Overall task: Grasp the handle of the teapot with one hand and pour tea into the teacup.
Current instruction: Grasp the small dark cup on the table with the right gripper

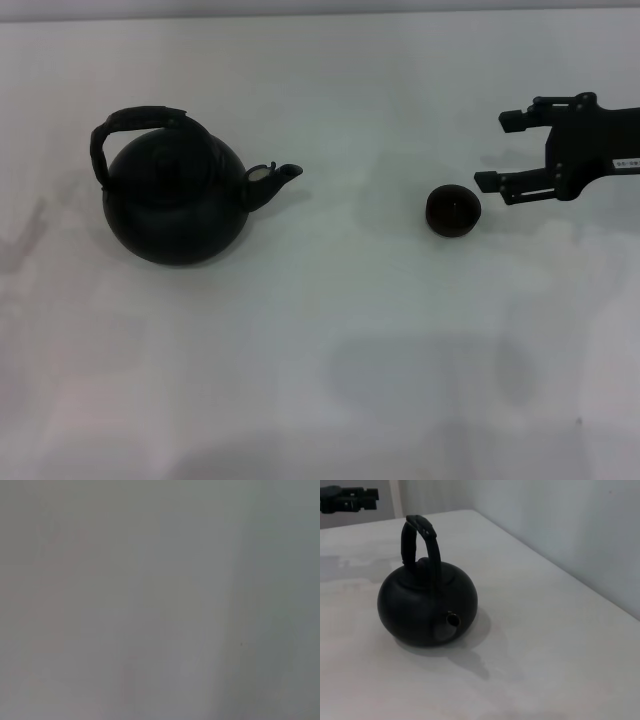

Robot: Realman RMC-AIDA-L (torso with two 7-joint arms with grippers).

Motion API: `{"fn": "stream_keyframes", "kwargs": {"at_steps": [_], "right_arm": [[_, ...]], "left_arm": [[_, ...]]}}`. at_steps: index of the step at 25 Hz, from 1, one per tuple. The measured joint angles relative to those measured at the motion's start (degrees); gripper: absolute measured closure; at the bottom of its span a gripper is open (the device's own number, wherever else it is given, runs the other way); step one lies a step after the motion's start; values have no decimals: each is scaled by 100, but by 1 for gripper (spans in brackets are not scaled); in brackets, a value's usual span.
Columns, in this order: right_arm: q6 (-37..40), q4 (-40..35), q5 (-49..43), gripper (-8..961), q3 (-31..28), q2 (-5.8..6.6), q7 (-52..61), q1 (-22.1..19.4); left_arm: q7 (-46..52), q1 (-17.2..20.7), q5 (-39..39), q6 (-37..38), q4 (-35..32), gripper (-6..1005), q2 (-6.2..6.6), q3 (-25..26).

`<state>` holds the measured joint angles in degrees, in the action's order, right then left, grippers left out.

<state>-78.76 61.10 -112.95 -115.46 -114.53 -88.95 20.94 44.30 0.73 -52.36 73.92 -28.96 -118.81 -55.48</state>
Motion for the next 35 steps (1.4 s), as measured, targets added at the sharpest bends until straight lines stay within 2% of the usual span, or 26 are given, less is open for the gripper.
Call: {"fn": "stream_keyframes", "kwargs": {"at_steps": [6,12,35], "right_arm": [[236,1,-8,88,303,-3,-3,16],[671,6,-128,88,863,-7,21,70],[1649,-143,-599,90,1760,-17,107,77]], "left_arm": [[-11,-58,-4,0,8,121,-4,2],[-42,-109,-3,-1,13,122,3,3],[-59,-316,-1,-54,65,123,16,23]]}}
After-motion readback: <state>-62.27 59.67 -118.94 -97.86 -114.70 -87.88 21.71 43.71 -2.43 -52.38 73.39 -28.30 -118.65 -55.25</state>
